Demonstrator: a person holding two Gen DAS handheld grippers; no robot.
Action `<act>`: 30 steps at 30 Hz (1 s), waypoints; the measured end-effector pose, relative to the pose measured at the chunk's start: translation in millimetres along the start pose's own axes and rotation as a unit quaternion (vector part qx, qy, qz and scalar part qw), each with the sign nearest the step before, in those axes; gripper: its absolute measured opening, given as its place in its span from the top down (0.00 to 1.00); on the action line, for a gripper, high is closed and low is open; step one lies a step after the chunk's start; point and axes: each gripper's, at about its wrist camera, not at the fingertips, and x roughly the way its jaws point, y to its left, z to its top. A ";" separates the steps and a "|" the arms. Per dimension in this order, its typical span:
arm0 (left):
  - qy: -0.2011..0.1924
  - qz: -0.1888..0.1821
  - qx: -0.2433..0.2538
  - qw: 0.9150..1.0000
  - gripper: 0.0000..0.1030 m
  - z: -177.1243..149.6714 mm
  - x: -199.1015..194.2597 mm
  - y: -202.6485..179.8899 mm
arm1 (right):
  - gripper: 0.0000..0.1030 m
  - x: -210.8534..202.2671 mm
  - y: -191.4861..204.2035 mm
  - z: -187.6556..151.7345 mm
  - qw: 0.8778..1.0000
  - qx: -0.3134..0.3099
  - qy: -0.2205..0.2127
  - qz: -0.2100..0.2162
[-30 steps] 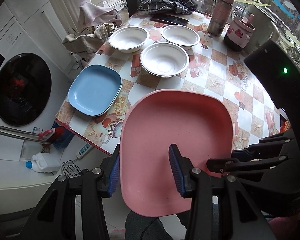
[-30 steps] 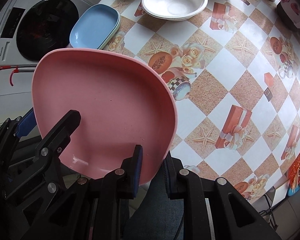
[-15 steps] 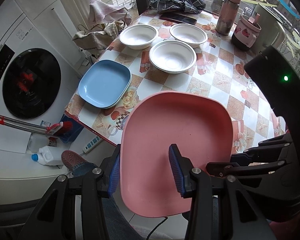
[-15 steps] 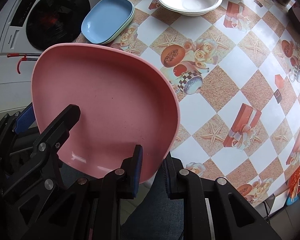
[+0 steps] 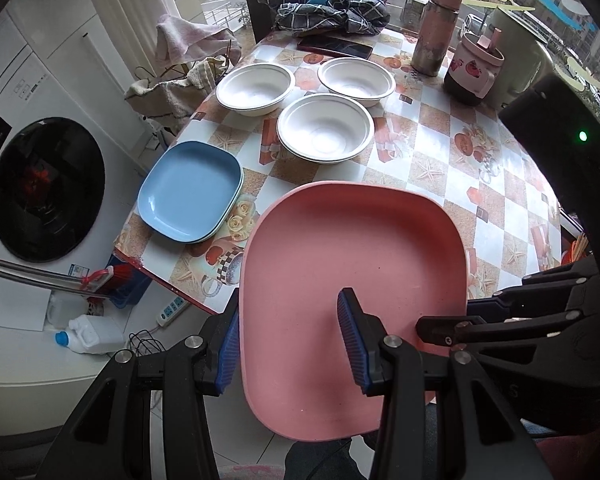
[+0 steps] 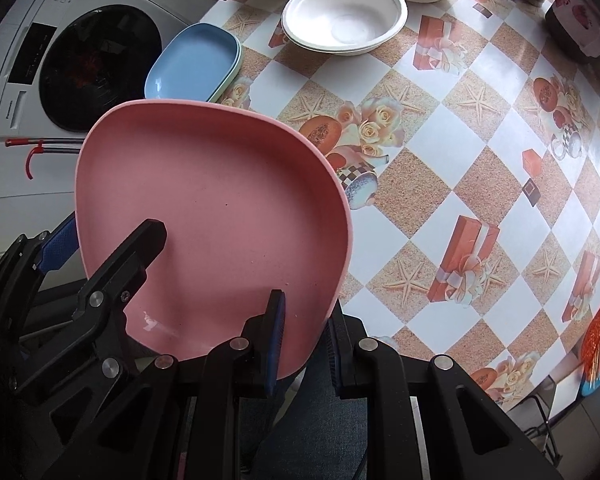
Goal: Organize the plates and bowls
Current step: 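Carry the pink plate with both grippers over the blue and green stack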
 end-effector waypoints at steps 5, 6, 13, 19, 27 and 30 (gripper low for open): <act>0.001 0.009 -0.022 1.000 0.53 -7.3 -3.2 12.5 | 0.78 10.7 19.2 2.9 0.999 -0.033 0.025 -0.009; 0.001 0.013 -0.025 1.000 0.53 -7.9 -3.6 14.9 | 0.78 12.4 22.7 4.2 0.999 -0.039 0.028 -0.010; 0.001 0.032 -0.048 0.998 0.53 -11.0 -6.5 35.1 | 0.78 14.6 43.8 11.0 0.997 -0.070 0.030 -0.008; 0.007 0.038 -0.049 0.998 0.53 -7.8 -3.1 40.7 | 0.78 18.6 47.2 17.0 0.997 -0.071 0.032 0.000; 0.004 0.040 -0.018 0.999 0.53 8.6 2.2 32.6 | 0.78 12.3 34.4 26.6 0.999 -0.044 0.019 0.016; 0.009 0.035 -0.002 0.999 0.53 13.5 8.2 28.2 | 0.78 14.8 25.4 28.8 0.999 -0.023 0.020 0.025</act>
